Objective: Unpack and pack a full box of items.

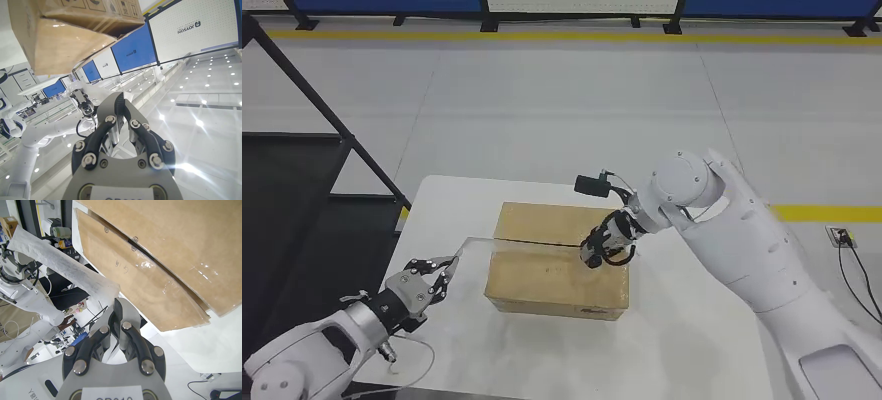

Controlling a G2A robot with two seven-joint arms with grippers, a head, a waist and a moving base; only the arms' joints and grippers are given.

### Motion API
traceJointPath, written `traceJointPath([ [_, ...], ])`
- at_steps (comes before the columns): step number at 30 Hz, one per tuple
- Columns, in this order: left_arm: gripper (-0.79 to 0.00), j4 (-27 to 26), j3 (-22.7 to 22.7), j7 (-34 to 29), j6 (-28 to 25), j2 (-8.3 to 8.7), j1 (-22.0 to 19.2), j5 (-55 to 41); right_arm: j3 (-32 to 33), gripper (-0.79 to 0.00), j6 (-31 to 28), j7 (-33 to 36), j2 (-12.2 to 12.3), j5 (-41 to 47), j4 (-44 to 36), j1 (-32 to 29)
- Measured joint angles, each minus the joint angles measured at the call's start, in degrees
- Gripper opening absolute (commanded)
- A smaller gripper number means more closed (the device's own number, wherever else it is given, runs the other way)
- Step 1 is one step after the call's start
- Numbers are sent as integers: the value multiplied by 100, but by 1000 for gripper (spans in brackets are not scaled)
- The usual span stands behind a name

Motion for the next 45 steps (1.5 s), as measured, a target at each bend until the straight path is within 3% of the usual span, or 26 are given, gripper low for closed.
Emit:
traceJointPath([
  [8, -785, -42, 121, 20, 6, 71, -30, 140, -544, -785, 88, -5, -255, 111, 866, 446],
  [13, -585, 28, 282, 32, -90, 109, -97, 517, -866, -785, 114, -5, -381, 418, 1305, 643],
  [20, -486, 156, 434, -62, -154, 155, -164, 737, -1206, -785, 16, -5, -493, 828, 1858, 878],
  [45, -434, 493, 551, 14, -271, 298, -308, 642, -2230, -785, 4, -5, -783, 1694, 2949, 1390],
])
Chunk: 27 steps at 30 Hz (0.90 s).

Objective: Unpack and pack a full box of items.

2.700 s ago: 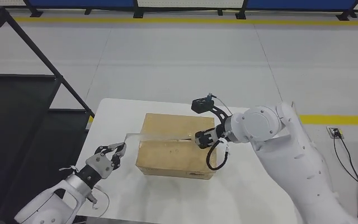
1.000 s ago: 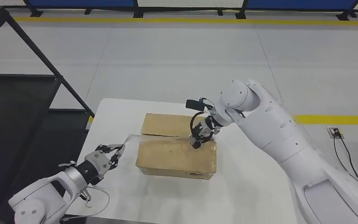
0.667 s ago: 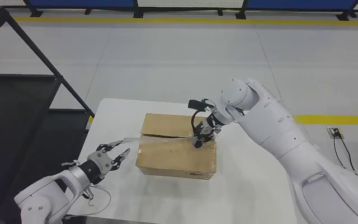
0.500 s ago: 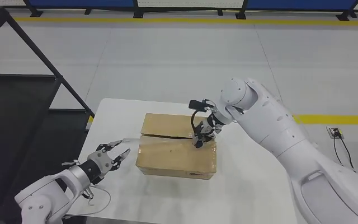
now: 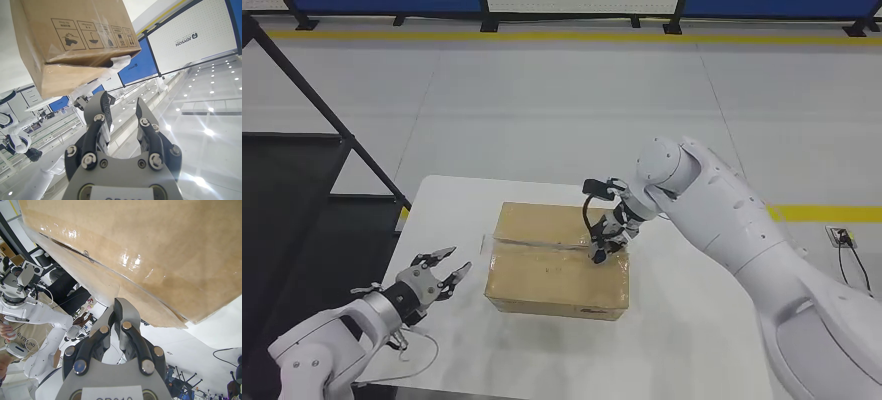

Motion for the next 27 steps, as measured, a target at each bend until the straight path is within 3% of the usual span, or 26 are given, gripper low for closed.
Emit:
traceJointPath([
  [10, -422, 126, 129, -175, -224, 58, -77, 577, -247, -785, -515, 0, 29, 492, 1, 99],
  [20, -406, 554, 458, -750, -317, 132, -218, 1759, -748, -785, -414, 0, 208, 957, -228, 239],
  [27, -431, 915, 782, -1623, -1083, 163, -340, 2842, -1103, -785, -450, 0, 309, 1299, -388, 332],
])
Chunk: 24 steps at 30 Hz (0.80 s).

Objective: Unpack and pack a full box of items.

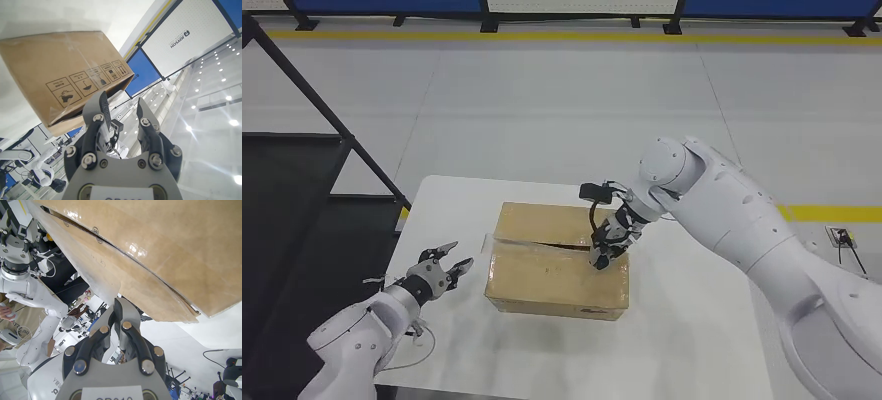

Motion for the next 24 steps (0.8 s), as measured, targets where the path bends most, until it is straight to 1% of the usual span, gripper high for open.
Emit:
traceJointPath([
  [4, -434, 246, 207, -422, -266, 25, -67, 652, -17, -785, 32, 0, 34, 30, -80, -2],
  [5, -425, 324, 273, -531, -300, 34, -85, 854, -16, -785, 39, 0, 43, 28, -104, -6],
  [9, -400, 541, 412, -864, -190, 60, -143, 1219, -15, -785, 54, 0, 68, 27, -160, -15],
  [10, -308, 571, 427, -914, -239, 62, -157, 1273, -15, -785, 58, 0, 73, 30, -170, -16],
  [11, -172, 603, 457, -986, -360, 62, -178, 1355, -15, -785, 63, 0, 78, 28, -183, -19],
  [12, -74, 629, 488, -1053, -493, 61, -197, 1441, -15, -785, 69, 0, 82, 24, -194, -23],
  [13, 0, 671, 525, -1128, -647, 59, -215, 1544, -15, -785, 75, 0, 85, 20, -203, -26],
  [14, 0, 757, 566, -1211, -857, 51, -237, 1630, -15, -785, 81, 0, 89, 17, -213, -29],
  [16, 0, 900, 586, -1197, -1111, 23, -263, 1505, -15, -785, 82, 0, 94, 12, -229, -35],
  [18, 0, 932, 586, -1165, -1151, 15, -268, 1380, -15, -785, 84, 0, 99, 13, -246, -45],
  [24, 0, 923, 584, -1166, -1132, 17, -266, 1394, -15, -785, 104, 0, 114, -14, -289, -55],
])
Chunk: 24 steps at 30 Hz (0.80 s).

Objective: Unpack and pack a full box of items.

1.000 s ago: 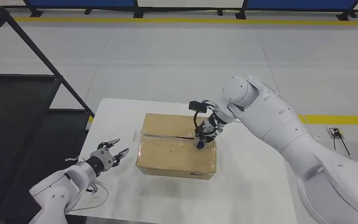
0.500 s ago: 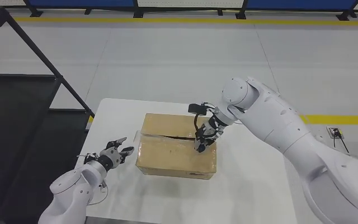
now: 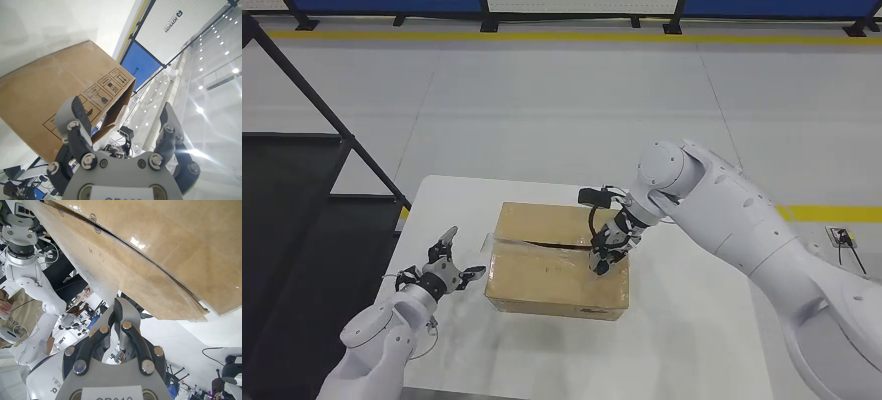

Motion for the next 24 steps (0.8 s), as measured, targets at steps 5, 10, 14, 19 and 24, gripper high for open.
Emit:
traceJointPath([
  [5, 0, -208, 102, 399, -640, 33, 158, 644, 0, -785, -15, 0, -2, -5, -38, 15],
  [10, 0, -197, 251, 527, -2464, 55, 492, 2915, 0, -785, -25, 0, -21, -35, -75, 14],
  [14, 0, 21, 280, 780, -3695, 82, 612, 4675, 0, -785, -79, 0, -32, -42, -89, 5],
  [19, 0, 423, 392, 530, -4599, 112, 517, 6120, 0, -785, -105, 0, -42, -45, -109, 4],
  [24, 0, 836, 344, 257, -4807, 143, 294, 6984, 0, -785, -86, 0, -48, -63, -131, 2],
])
